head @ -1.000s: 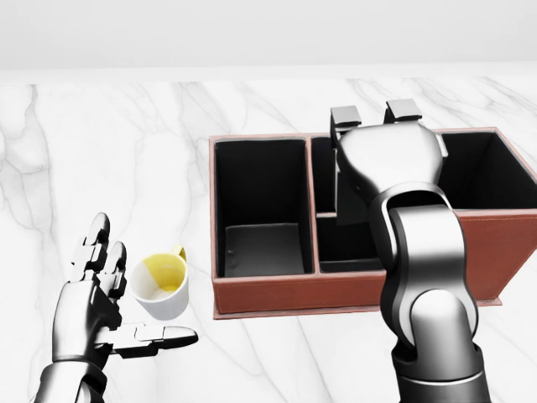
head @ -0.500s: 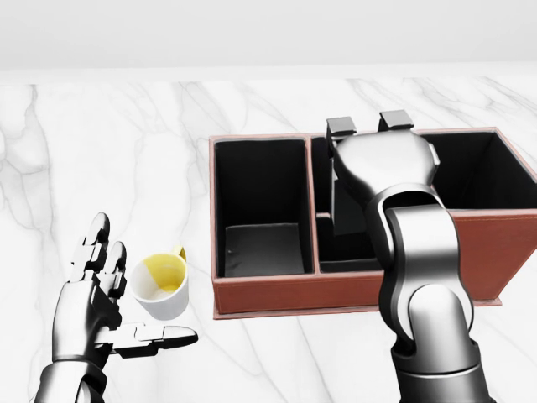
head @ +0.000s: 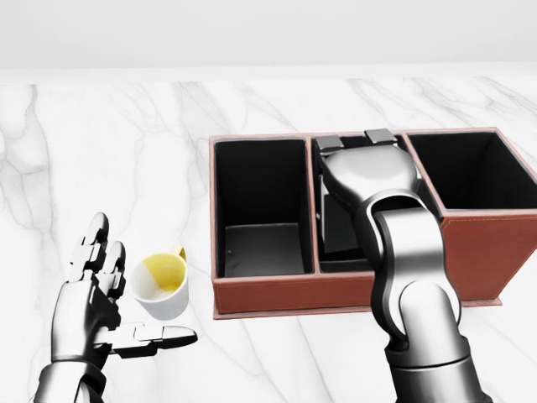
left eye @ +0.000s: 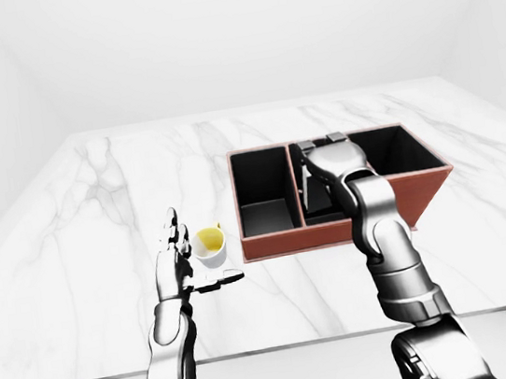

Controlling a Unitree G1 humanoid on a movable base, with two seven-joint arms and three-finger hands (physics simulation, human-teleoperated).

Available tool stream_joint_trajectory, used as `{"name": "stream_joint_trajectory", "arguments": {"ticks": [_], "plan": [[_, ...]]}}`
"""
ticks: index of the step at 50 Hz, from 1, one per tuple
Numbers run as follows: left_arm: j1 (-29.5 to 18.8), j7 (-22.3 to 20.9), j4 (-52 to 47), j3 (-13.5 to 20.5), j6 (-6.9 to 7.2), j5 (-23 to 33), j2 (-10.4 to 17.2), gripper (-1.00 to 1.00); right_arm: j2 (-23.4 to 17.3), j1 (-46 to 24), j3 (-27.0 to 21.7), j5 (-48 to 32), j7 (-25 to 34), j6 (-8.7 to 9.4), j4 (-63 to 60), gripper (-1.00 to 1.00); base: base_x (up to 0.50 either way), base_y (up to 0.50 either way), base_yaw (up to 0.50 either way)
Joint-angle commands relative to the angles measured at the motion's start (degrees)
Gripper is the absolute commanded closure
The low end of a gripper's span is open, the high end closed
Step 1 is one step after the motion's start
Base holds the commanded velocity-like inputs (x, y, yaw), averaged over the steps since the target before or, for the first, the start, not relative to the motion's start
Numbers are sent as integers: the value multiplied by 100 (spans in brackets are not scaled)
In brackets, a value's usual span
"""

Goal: Pick up the book and place it in the caddy.

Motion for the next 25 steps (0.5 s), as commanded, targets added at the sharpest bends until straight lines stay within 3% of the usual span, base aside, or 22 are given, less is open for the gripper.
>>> {"name": "stream_joint_trajectory", "arguments": {"ticks": [1, 25], "plan": [[11, -6, -2, 6, -9, -2, -1, -100, -91, -89, 34, -98, 0, -1, 157, 100, 0, 0, 0], [-58, 1, 117, 5, -63, -4, 7, -100, -309, -386, -83, -206, 0, -1, 358, 100, 0, 0, 0]]}}
